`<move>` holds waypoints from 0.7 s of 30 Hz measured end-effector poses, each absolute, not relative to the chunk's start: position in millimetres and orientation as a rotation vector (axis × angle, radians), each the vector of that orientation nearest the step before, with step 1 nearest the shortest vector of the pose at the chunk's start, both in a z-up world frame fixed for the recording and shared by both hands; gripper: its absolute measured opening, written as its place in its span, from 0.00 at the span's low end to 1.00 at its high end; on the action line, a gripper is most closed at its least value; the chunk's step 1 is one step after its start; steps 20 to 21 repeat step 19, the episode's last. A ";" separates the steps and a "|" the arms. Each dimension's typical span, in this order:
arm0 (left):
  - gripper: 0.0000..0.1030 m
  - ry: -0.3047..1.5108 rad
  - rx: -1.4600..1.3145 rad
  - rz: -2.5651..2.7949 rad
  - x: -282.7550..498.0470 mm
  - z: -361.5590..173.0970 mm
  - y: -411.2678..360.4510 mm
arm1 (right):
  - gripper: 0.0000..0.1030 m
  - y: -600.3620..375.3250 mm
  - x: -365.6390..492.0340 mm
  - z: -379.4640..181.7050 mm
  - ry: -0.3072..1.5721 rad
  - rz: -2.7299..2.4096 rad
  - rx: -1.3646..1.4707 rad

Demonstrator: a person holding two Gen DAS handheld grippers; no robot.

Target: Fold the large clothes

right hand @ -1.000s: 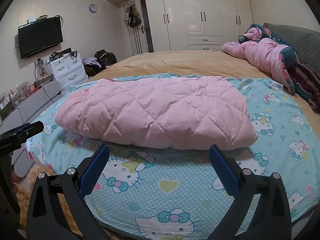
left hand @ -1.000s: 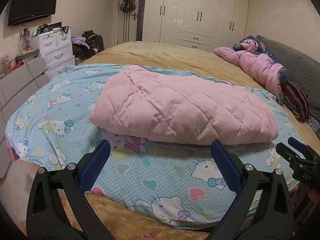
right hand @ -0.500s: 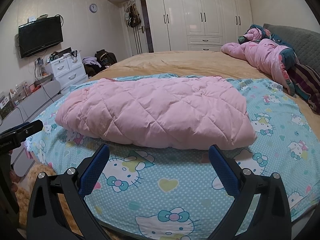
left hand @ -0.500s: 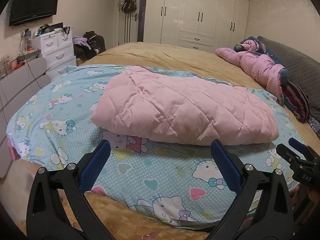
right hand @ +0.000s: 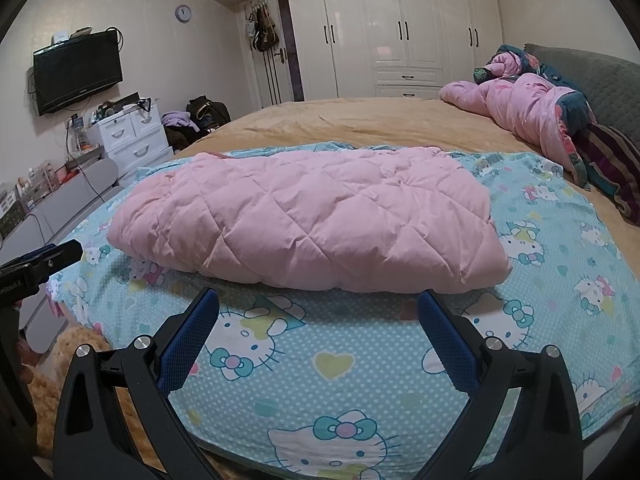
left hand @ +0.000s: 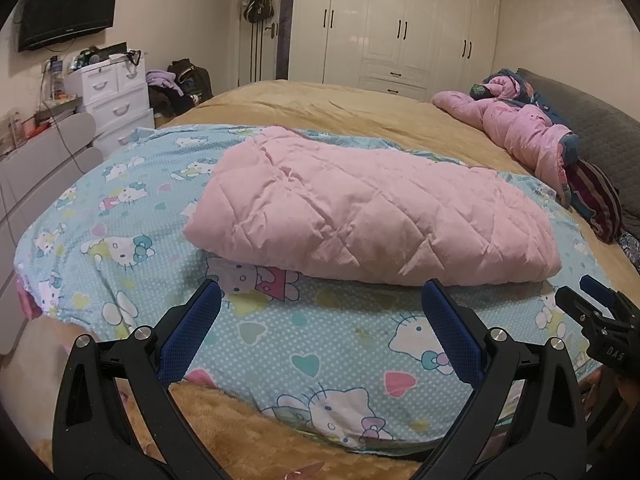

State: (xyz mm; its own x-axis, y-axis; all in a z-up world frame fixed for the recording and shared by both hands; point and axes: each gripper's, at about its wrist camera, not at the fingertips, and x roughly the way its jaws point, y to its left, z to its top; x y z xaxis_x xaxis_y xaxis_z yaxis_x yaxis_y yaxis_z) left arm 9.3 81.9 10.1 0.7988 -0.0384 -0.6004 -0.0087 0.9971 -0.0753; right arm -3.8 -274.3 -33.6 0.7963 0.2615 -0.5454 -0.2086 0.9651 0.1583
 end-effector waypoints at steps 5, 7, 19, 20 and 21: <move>0.91 0.663 -0.059 0.013 13.2 2.1 84.4 | 0.96 -281.0 -2.9 -39.9 0.622 0.215 0.088; 0.91 0.674 -0.051 0.027 15.3 -2.8 87.7 | 0.96 -290.3 -3.7 -43.0 0.638 0.182 0.103; 0.91 0.739 -0.171 0.297 90.4 -7.7 244.7 | 0.96 -545.0 -73.8 -112.7 0.763 -0.677 0.398; 0.91 0.739 -0.171 0.297 90.4 -7.7 244.7 | 0.96 -545.0 -73.8 -112.7 0.763 -0.677 0.398; 0.91 0.739 -0.171 0.297 90.4 -7.7 244.7 | 0.96 -545.0 -73.8 -112.7 0.763 -0.677 0.398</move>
